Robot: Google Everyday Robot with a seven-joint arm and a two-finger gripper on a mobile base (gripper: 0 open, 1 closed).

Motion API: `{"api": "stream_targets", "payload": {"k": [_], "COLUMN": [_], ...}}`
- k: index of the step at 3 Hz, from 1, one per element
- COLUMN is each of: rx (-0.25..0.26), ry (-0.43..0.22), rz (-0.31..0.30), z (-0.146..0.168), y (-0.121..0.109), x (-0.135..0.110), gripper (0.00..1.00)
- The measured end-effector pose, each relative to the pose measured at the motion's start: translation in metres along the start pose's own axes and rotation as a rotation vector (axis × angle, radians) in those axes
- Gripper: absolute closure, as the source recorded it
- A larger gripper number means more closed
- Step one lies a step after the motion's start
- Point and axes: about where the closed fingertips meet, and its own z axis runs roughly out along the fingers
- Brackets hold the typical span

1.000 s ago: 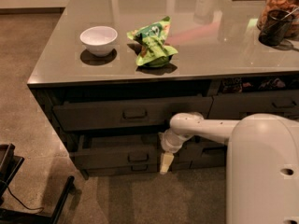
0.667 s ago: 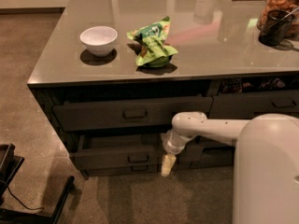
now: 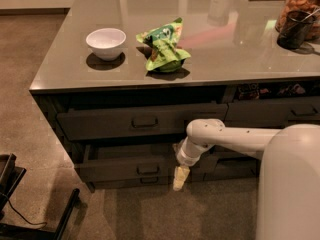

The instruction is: Open middle drawer

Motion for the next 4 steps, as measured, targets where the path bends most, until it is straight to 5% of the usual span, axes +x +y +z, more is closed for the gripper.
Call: {"api": "stream_targets", "payload": {"k": [4], "rx": [-0.101], "ry": [-0.125], "rz": [-0.017], "z": [0.028], "y": [-0.012], "x": [-0.009], "gripper": [0.0]}}
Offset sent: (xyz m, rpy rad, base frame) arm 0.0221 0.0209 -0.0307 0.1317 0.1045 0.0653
